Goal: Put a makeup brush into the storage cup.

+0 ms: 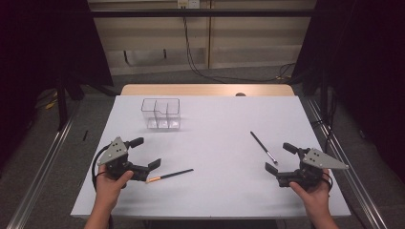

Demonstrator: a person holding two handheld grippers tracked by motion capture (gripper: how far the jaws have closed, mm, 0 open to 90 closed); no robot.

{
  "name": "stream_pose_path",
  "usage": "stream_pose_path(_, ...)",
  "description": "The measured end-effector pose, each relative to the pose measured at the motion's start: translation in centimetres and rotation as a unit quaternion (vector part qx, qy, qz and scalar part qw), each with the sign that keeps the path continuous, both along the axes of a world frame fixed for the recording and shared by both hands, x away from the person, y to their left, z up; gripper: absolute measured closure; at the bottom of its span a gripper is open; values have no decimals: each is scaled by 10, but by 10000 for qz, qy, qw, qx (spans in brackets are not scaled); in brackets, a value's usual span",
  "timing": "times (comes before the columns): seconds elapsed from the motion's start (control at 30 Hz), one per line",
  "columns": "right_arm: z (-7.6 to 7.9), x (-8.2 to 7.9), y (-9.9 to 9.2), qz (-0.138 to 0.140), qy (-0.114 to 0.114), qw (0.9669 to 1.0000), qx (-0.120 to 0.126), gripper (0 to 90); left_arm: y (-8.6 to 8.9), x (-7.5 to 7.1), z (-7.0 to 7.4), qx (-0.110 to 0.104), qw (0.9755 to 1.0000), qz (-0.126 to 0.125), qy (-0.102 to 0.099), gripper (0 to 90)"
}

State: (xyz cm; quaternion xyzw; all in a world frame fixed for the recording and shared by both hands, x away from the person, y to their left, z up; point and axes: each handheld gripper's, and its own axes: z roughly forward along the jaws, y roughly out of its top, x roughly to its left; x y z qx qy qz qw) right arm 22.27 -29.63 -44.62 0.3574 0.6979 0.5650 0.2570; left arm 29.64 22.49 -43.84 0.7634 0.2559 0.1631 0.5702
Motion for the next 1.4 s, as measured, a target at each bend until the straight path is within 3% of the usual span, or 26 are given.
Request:
stream_pose_path(0.17, 0, 0, 0, 0, 0, 10000, -2, 11, -11, 3, -1, 314, 9993, -76, 213, 0)
stream_pose_path(0.23, 0, 0, 0, -4, -1, 10000, -2, 11, -15, 4, -1, 427, 9985, -105, 332, 0)
stream_pose_path(0.27, 0, 0, 0, -3, -1, 10000, 0, 11, -19, 6, -1, 616, 9970, -150, 442, 0)
stream_pose_path(0.3, 0, 0, 0, -4, -4, 10000, -3, 11, -19, 6, -1, 616, 9970, -150, 442, 0)
stream_pose_path(0.37, 0, 0, 0, 0, -4, 10000, -2, 11, -23, 6, -2, 858, 9945, -184, 563, 0)
stream_pose_path(0.4, 0, 0, 0, -1, -2, 10000, -12, 11, -27, 7, -3, 1074, 9917, -241, 658, 0)
stream_pose_path(0.6, 0, 0, -1, -9, -4, 10000, -11, 12, -35, 8, -7, 1459, 9835, -374, 1003, 0)
stream_pose_path(0.7, 0, -1, -2, -14, -1, 10000, -5, 11, -36, 9, -9, 1639, 9783, -441, 1188, 0)
stream_pose_path(0.73, 0, -1, -2, -18, -2, 10000, -3, 11, -36, 9, -9, 1711, 9754, -504, 1294, 0)
stream_pose_path(0.77, 0, -1, -2, -18, -2, 10000, -3, 11, -36, 9, -9, 1711, 9754, -504, 1294, 0)
stream_pose_path(0.8, 0, -1, -2, -27, 14, 10000, 2, 11, -38, 10, -9, 1876, 9709, -533, 1389, 0)
stream_pose_path(0.87, 0, -1, -2, -34, 15, 10000, -4, 11, -40, 10, -9, 2005, 9668, -561, 1482, 0)
stream_pose_path(0.93, 0, 0, -2, -35, 14, 10000, -3, 12, -43, 11, -9, 2194, 9602, -613, 1617, 0)
stream_pose_path(0.97, 0, 0, -2, -35, 14, 10000, -3, 12, -43, 11, -9, 2194, 9602, -613, 1617, 0)
stream_pose_path(1.03, 0, 0, -1, -26, 16, 10000, -8, 12, -46, 13, -7, 2481, 9507, -635, 1750, 0)
stream_pose_path(1.1, 0, 0, -2, -23, 8, 10000, -24, 11, -48, 13, -7, 2495, 9493, -618, 1811, 0)
stream_pose_path(1.13, 0, 0, -2, -26, 14, 10000, -17, 11, -50, 14, -5, 2653, 9432, -634, 1898, 0)
stream_pose_path(1.17, 0, 0, -2, -25, 9, 10000, -12, 11, -51, 15, -5, 2768, 9386, -668, 1945, 1)
stream_pose_path(1.2, 0, 0, -2, -25, 9, 10000, -12, 11, -51, 15, -5, 2768, 9386, -668, 1945, 5)
stream_pose_path(1.3, 0, 0, -2, -33, 6, 10000, -20, 11, -57, 17, -3, 3073, 9247, -704, 2134, 21)
stream_pose_path(1.33, 0, 0, -2, -31, 5, 10000, -25, 12, -57, 17, -3, 3073, 9247, -704, 2134, 41)
stream_pose_path(1.37, 0, 0, -2, -31, 5, 10000, -25, 12, -58, 17, -3, 3167, 9218, -738, 2110, 41)
stream_pose_path(1.4, 0, 0, -2, -28, 7, 10000, -24, 11, -61, 18, -2, 3308, 9162, -788, 2121, 88)
